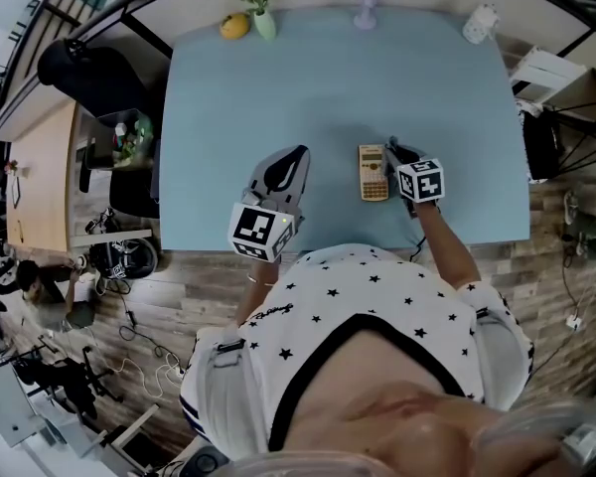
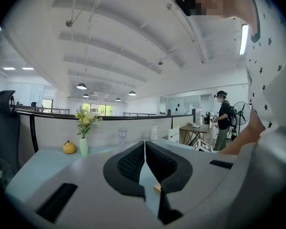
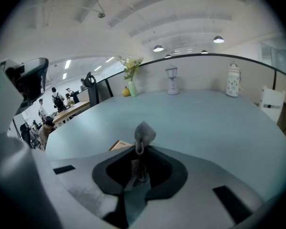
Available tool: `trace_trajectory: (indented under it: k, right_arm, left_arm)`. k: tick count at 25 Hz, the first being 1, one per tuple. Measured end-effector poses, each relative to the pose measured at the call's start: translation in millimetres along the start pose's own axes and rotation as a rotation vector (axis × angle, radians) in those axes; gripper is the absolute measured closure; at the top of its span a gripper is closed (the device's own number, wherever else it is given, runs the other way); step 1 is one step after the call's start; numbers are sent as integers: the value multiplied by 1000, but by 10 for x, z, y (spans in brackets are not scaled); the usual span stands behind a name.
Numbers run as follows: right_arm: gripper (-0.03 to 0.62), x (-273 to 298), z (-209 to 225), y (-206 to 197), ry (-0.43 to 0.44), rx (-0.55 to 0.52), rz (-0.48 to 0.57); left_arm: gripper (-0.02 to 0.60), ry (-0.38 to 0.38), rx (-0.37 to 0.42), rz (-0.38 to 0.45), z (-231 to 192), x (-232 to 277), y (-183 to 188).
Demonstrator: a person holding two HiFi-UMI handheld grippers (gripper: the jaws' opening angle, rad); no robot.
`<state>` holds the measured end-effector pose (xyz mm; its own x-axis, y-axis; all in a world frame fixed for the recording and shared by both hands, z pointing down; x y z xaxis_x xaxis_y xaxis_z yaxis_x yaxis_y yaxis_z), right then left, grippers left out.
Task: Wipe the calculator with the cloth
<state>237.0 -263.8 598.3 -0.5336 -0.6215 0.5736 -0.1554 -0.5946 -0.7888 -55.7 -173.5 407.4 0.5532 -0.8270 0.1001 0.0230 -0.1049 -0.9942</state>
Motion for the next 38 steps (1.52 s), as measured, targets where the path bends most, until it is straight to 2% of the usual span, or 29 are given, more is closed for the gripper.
trace_trajectory:
  k: [8, 12, 17, 26, 38]
  right_arm:
    - [542, 101, -396, 155, 129, -23, 34]
    - [542, 135, -602, 114, 189, -42, 15]
    - [542, 209, -743, 7, 214, -72, -31]
    - [542, 185, -657, -45, 170, -73, -36]
    - [542, -102, -226, -144, 17, 19, -4]
  left_arm:
    - [551, 5, 2, 8, -12, -9, 9]
    - [551, 12, -10, 1, -8, -49, -21]
    - [551, 22, -20, 6, -39, -97, -29]
    - [551, 7, -25, 4, -44, -118, -42]
    - [551, -72, -20, 2, 38, 41, -28]
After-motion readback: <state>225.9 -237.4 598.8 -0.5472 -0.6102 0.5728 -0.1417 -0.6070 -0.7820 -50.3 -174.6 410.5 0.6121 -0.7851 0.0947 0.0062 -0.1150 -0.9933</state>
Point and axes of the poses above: the fingertips, and each gripper's own axes: x forward along the fingers, z to its right, y out of its top, the point moved 10 cm from there along -x, backward along the fingers, and after that the axes turned 6 degrees about z, right-handed, at the moved point
